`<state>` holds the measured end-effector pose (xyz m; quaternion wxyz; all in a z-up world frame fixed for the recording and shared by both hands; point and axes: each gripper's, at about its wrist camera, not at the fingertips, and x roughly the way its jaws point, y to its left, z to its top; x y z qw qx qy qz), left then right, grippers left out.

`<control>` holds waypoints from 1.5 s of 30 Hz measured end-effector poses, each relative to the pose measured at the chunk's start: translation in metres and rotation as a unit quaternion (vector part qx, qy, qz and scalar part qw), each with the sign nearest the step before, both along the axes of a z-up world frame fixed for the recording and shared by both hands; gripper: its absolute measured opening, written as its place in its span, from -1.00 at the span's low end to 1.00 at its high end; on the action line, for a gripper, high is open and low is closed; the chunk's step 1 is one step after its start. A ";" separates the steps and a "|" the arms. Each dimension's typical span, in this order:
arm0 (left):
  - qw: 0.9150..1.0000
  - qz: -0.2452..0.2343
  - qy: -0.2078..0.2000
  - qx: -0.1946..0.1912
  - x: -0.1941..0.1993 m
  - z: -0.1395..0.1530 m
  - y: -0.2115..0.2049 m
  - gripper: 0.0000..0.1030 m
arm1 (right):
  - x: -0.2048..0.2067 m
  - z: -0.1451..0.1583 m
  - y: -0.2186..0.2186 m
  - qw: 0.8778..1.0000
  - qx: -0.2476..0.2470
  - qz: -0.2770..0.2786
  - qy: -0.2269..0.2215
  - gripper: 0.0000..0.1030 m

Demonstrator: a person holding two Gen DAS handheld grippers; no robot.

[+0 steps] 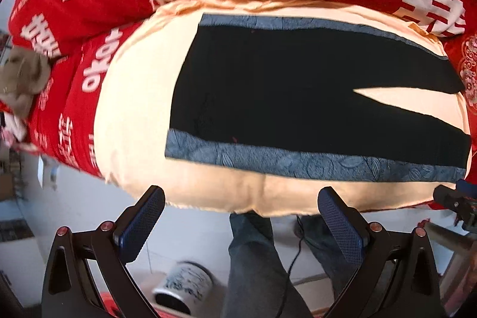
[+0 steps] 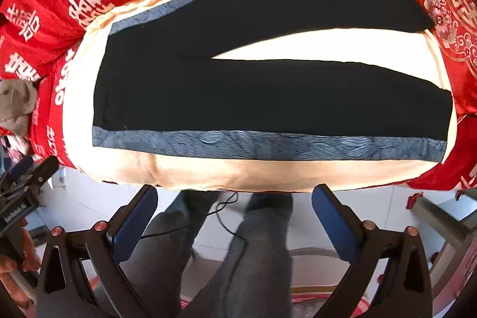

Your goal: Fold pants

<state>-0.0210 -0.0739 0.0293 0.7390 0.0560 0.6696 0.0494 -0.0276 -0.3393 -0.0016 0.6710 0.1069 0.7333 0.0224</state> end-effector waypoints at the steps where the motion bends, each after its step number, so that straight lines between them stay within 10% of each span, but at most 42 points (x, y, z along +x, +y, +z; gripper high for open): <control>1: 1.000 -0.001 0.002 -0.001 -0.003 -0.001 0.000 1.00 | 0.000 -0.001 0.000 1.000 0.001 0.001 0.002 1.00; 19: 0.998 -0.052 0.028 -0.025 0.011 -0.076 0.057 1.00 | -0.004 -0.048 0.062 0.997 0.055 -0.053 -0.017 1.00; 25: 0.995 0.011 -0.004 -0.103 0.019 -0.120 0.098 1.00 | -0.007 -0.091 0.090 0.988 0.128 -0.078 -0.031 1.00; 29: 0.984 0.058 -0.003 -0.168 0.024 -0.156 0.121 1.00 | -0.007 -0.134 0.112 0.974 0.205 -0.096 -0.013 0.87; 32: 0.975 0.084 -0.008 -0.207 0.022 -0.178 0.135 1.00 | -0.011 -0.179 0.126 0.953 0.278 -0.116 0.011 0.17; 37: 0.960 0.104 -0.019 -0.258 0.014 -0.191 0.151 1.00 | -0.029 -0.226 0.128 0.927 0.332 -0.176 -0.005 0.18; 45: 0.945 0.107 -0.004 -0.309 0.006 -0.198 0.157 1.00 | -0.010 -0.210 0.128 0.891 0.386 -0.227 -0.072 0.20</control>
